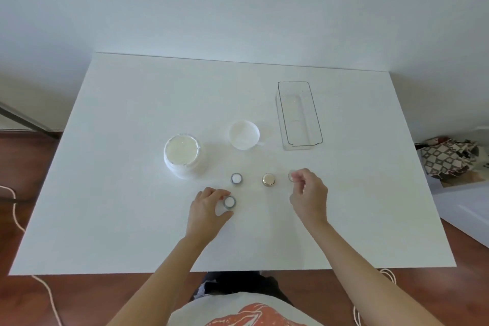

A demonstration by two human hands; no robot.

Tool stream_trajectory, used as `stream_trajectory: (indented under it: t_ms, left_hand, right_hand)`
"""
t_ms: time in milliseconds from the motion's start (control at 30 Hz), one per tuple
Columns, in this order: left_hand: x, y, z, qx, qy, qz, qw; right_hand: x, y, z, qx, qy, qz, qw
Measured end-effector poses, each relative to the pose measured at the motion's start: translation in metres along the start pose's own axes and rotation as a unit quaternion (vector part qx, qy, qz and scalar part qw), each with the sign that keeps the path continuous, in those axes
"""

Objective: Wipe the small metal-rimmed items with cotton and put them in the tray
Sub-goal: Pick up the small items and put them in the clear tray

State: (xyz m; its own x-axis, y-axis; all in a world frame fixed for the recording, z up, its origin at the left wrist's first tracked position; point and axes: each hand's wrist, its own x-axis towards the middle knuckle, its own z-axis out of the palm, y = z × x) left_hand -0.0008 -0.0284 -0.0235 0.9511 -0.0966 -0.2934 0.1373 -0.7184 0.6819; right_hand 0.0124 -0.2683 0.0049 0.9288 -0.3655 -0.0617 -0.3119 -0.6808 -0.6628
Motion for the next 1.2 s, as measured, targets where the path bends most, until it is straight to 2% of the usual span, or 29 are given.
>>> stream_trajectory:
  t_ms: [167, 367, 433, 533, 633, 733, 833, 933, 1000, 1133, 1200]
  left_hand:
    - [0.000, -0.001, 0.000, -0.002, 0.011, 0.017, 1.000]
    - [-0.006, 0.020, -0.010, -0.179, -0.010, -0.047, 0.983]
    - [-0.008, 0.030, -0.013, -0.225, -0.012, -0.060, 0.972]
    - [-0.012, 0.046, -0.020, -0.302, -0.026, -0.075, 0.950]
    - [-0.015, 0.062, -0.025, -0.356, -0.035, -0.071, 0.931]
    - [-0.017, 0.078, -0.031, -0.397, -0.042, -0.045, 0.916]
    - [-0.018, 0.093, -0.037, -0.413, -0.046, -0.007, 0.909]
    - [-0.018, 0.104, -0.043, -0.422, -0.040, 0.025, 0.905]
    - [-0.018, 0.108, -0.046, -0.444, -0.045, 0.033, 0.894]
    - [-0.017, 0.113, -0.050, -0.470, -0.050, 0.028, 0.881]
    - [-0.017, 0.114, -0.052, -0.479, -0.047, 0.028, 0.876]
  right_hand:
    - [-0.018, 0.029, -0.004, -0.110, -0.124, 0.041, 0.985]
    - [-0.014, 0.022, -0.003, -0.147, -0.162, 0.008, 0.976]
    - [-0.014, 0.014, -0.006, -0.089, -0.151, 0.033, 0.984]
    - [-0.015, -0.010, -0.018, 0.096, -0.134, 0.112, 0.980]
    - [-0.015, -0.041, -0.034, 0.268, -0.158, 0.152, 0.938]
    - [-0.013, -0.066, -0.047, 0.401, -0.181, 0.151, 0.885]
    - [-0.013, -0.085, -0.056, 0.465, -0.195, 0.147, 0.851]
    - [-0.015, -0.097, -0.062, 0.485, -0.217, 0.139, 0.836]
    - [-0.016, -0.101, -0.065, 0.471, -0.233, 0.123, 0.842]
    - [-0.014, -0.105, -0.071, 0.379, -0.240, 0.071, 0.891]
    - [-0.010, -0.106, -0.076, 0.354, -0.251, 0.050, 0.900]
